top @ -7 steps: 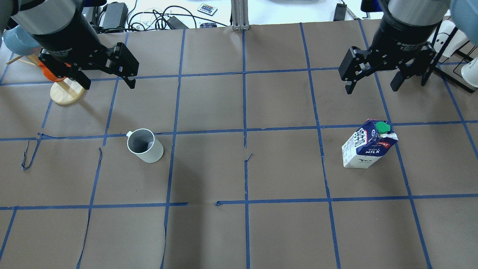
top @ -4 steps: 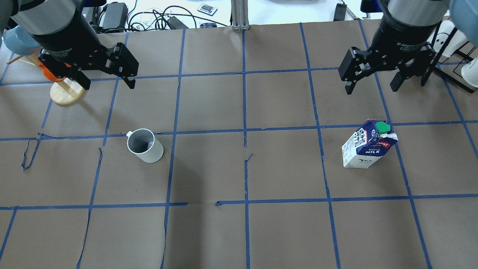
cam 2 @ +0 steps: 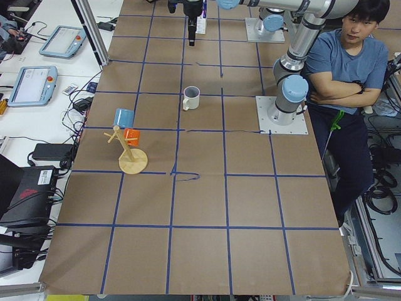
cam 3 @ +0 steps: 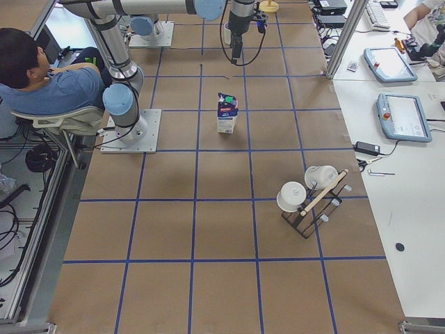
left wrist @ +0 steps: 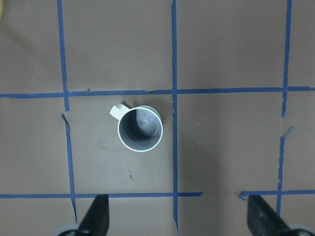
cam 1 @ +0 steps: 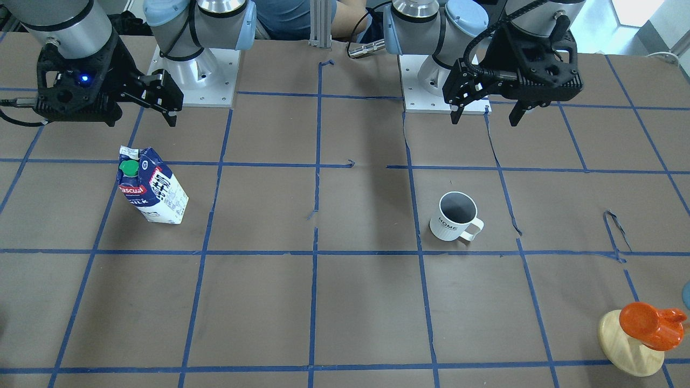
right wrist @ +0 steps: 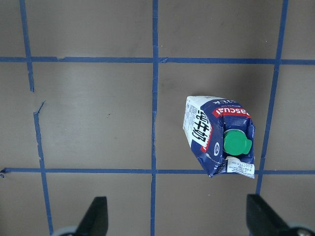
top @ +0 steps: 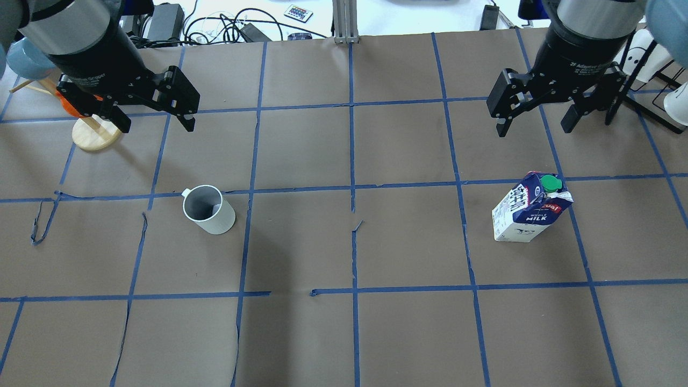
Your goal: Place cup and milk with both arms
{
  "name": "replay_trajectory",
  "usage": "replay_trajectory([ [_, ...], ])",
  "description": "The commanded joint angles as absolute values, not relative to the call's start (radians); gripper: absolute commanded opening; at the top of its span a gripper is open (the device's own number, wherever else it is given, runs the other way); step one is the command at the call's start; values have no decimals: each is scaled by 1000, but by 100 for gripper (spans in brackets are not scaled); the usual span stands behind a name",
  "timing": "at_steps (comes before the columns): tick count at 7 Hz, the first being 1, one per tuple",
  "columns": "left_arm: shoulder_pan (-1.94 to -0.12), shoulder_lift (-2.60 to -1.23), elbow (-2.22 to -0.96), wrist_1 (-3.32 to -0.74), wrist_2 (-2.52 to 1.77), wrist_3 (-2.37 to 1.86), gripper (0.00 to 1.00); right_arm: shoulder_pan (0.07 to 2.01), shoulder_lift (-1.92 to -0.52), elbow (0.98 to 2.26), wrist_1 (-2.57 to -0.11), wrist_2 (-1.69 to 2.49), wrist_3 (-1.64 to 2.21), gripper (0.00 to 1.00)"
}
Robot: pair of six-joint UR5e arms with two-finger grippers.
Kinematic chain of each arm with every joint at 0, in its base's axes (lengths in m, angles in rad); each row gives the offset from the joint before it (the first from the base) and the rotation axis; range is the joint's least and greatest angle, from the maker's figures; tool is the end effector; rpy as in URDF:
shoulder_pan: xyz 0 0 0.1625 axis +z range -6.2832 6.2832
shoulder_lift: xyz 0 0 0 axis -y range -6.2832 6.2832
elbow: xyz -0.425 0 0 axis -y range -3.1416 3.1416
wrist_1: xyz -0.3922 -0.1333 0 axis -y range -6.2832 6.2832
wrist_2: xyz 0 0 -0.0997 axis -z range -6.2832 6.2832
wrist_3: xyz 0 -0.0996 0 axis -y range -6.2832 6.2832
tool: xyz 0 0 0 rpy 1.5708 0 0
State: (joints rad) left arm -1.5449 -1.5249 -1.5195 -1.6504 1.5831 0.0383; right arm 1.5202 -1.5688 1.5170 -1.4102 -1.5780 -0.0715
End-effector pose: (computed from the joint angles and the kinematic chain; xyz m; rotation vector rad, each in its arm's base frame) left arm -0.1198 -0.4755 0.5273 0.0192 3.1286 -0.0269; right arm 0.1081 -0.4869 0.4980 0.0334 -3.1362 -0.1711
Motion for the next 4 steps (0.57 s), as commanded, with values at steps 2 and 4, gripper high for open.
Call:
replay_trajectory([
  [2,-1545,-1523,-1522,-1660,1580,38,100,1520,-1569,1517,-1413,-1578,-78,100],
  [4,-1545,-1525,-1522,-1658,1583,38,100,1520,-1569,1517,-1407,-1585,-71,100],
])
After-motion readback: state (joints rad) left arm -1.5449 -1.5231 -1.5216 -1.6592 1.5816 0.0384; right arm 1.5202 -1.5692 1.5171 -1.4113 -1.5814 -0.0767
